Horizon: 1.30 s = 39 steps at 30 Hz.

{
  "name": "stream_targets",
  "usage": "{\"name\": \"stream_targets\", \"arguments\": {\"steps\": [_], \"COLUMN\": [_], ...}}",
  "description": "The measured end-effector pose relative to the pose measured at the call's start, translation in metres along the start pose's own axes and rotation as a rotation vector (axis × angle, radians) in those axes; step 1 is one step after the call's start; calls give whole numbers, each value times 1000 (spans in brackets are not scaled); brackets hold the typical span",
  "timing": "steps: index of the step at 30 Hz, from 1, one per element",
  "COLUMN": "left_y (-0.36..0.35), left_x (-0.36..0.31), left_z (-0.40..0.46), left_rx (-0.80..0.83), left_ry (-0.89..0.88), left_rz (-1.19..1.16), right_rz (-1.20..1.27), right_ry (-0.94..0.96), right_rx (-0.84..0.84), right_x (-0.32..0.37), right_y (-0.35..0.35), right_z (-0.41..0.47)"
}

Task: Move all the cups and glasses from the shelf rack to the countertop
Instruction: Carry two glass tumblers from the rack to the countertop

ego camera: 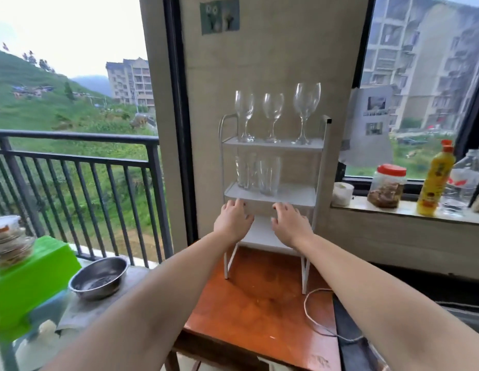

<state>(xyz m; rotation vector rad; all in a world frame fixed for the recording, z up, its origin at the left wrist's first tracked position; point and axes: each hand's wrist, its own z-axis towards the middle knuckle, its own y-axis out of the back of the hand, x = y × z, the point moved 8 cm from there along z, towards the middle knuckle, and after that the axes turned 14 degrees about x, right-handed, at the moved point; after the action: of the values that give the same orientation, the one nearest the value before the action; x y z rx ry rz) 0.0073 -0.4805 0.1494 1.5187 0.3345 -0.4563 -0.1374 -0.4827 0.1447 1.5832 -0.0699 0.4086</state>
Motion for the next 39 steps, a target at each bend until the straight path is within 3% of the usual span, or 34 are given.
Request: {"name": "stream_targets", "arguments": {"steps": [7,13,21,25,32,39], "left_y": [30,21,3,6,4,6], "left_x": [-1,11,0,0,1,-1], "left_z": [100,158,185,184,151,103], "left_rx": [-47,-14,112,65,39,41], "left_ry": [50,194,78,115,72,2], "left_rz": [-224,-462,-1021,-1176,-1198,-1158], "right_rz": [246,545,896,968,843,880], "right_ry": [-65,-109,-57,-56,-22,3], "right_rx": [-178,-136,-98,-144,-201,-294], "right_x": [-10,-16,-16,-11,-13,-1], "right_y": [44,39,24,34,42,49], "right_z": [84,133,169,159,133,83]}}
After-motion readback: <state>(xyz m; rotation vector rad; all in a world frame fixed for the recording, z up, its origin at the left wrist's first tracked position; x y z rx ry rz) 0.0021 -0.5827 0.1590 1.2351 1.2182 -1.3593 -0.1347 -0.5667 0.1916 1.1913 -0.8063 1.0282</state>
